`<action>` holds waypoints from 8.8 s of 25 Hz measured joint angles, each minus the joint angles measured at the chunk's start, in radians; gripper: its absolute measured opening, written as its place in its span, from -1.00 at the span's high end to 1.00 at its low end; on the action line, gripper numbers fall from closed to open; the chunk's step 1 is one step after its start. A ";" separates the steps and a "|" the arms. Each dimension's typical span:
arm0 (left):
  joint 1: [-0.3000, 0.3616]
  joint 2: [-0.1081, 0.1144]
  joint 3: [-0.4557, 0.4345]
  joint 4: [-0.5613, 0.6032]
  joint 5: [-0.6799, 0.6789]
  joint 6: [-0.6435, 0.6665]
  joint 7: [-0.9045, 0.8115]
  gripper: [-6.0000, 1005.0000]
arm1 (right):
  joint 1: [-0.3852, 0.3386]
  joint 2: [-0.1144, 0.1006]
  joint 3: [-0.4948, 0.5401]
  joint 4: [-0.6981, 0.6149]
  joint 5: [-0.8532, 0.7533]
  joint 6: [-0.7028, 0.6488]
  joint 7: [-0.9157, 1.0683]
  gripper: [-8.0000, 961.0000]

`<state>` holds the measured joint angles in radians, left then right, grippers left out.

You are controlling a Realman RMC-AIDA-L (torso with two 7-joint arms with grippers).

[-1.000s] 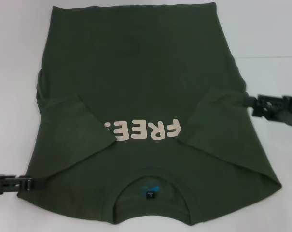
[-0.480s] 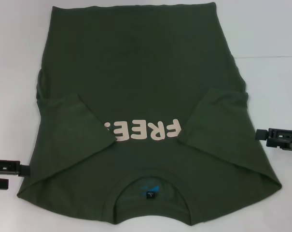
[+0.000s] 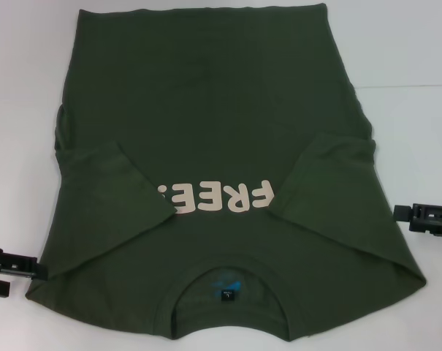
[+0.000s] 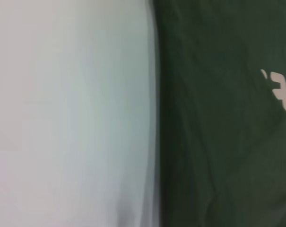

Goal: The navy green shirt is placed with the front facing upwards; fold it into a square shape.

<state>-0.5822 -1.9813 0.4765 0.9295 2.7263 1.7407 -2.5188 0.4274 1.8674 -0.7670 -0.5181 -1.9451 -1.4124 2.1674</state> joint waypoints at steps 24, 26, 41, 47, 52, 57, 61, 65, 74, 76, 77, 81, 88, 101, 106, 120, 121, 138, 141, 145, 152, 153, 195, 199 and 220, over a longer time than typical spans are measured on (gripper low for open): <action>-0.007 -0.008 0.044 -0.038 0.003 -0.044 0.004 -0.81 | 0.033 0.074 -0.006 -0.130 -0.222 -0.191 -0.518 -0.56; -0.007 -0.008 0.053 -0.038 0.003 -0.049 0.007 -0.81 | 0.037 0.080 -0.007 -0.130 -0.235 -0.193 -0.518 -0.56; -0.008 -0.017 0.078 -0.051 -0.007 -0.064 0.010 -0.81 | 0.035 0.085 0.000 -0.130 -0.245 -0.194 -0.521 -0.56; -0.013 -0.024 0.075 -0.056 -0.010 -0.067 0.010 -0.81 | 0.031 0.085 0.000 -0.128 -0.246 -0.194 -0.521 -0.56; -0.030 -0.026 0.068 -0.092 -0.019 -0.076 0.008 -0.77 | 0.030 0.085 0.000 -0.125 -0.246 -0.194 -0.521 -0.56; -0.049 -0.028 0.069 -0.117 -0.028 -0.092 0.006 -0.73 | 0.029 0.084 0.000 -0.123 -0.246 -0.194 -0.521 -0.56; -0.054 -0.030 0.069 -0.117 -0.028 -0.101 0.005 -0.70 | 0.025 0.084 0.002 -0.122 -0.245 -0.194 -0.522 -0.56; -0.051 -0.030 0.071 -0.107 -0.020 -0.131 -0.028 -0.67 | 0.023 0.084 0.006 -0.122 -0.245 -0.194 -0.522 -0.56; -0.044 -0.036 0.095 -0.089 -0.009 -0.155 -0.038 -0.05 | 0.025 0.083 0.017 -0.127 -0.245 -0.201 -0.517 -0.55; -0.045 -0.036 0.098 -0.088 -0.005 -0.158 -0.042 0.14 | 0.026 0.083 0.017 -0.127 -0.245 -0.202 -0.516 -0.55; -0.045 -0.036 0.098 -0.088 -0.004 -0.160 -0.043 0.23 | 0.026 0.082 0.017 -0.127 -0.244 -0.202 -0.516 -0.55; -0.045 -0.030 0.086 -0.092 -0.004 -0.160 -0.049 0.40 | 0.026 0.082 0.017 -0.129 -0.244 -0.203 -0.514 -0.55; -0.049 -0.027 0.085 -0.101 -0.007 -0.155 -0.045 0.70 | 0.030 0.066 0.037 -0.129 -0.245 -0.251 -0.454 -0.55; -0.051 -0.019 0.075 -0.105 -0.033 -0.150 -0.002 0.89 | 0.088 -0.077 0.097 -0.131 -0.255 -0.448 0.266 -0.53; -0.053 -0.019 0.074 -0.104 -0.037 -0.147 0.006 0.89 | 0.115 -0.086 0.113 -0.149 -0.392 -0.378 0.352 -0.52; -0.060 -0.016 0.061 -0.104 -0.050 -0.131 0.005 0.89 | 0.189 -0.059 0.098 -0.142 -0.586 -0.238 0.387 -0.52; -0.060 -0.016 0.059 -0.104 -0.051 -0.130 0.006 0.89 | 0.191 -0.054 0.093 -0.142 -0.586 -0.233 0.387 -0.52; -0.060 -0.016 0.054 -0.104 -0.054 -0.130 0.004 0.89 | 0.198 -0.020 0.052 -0.116 -0.588 -0.198 0.381 -0.52; -0.061 -0.017 0.055 -0.104 -0.054 -0.130 0.004 0.89 | 0.199 -0.015 0.043 -0.115 -0.588 -0.193 0.380 -0.52; -0.061 -0.018 0.054 -0.104 -0.054 -0.130 0.005 0.89 | 0.198 -0.010 0.033 -0.115 -0.589 -0.186 0.380 -0.52; -0.061 -0.019 0.054 -0.104 -0.054 -0.130 0.005 0.89 | 0.197 -0.005 0.017 -0.115 -0.589 -0.174 0.379 -0.51; -0.061 -0.019 0.054 -0.104 -0.054 -0.130 0.005 0.89 | 0.198 -0.004 0.016 -0.115 -0.589 -0.171 0.379 -0.51; -0.072 -0.016 0.054 -0.115 -0.058 -0.132 0.008 0.89 | 0.233 0.023 0.004 -0.109 -0.616 -0.147 0.379 -0.36; -0.073 -0.016 0.054 -0.115 -0.063 -0.131 0.008 0.89 | 0.228 0.013 0.006 -0.112 -0.617 -0.147 0.379 -0.36; -0.076 -0.016 0.054 -0.115 -0.063 -0.132 0.004 0.89 | 0.238 0.019 0.003 -0.107 -0.643 -0.138 0.377 -0.36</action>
<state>-0.6587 -1.9971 0.5308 0.8145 2.6629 1.6091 -2.5152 0.6657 1.8861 -0.7639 -0.6247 -2.5879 -1.5505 2.5449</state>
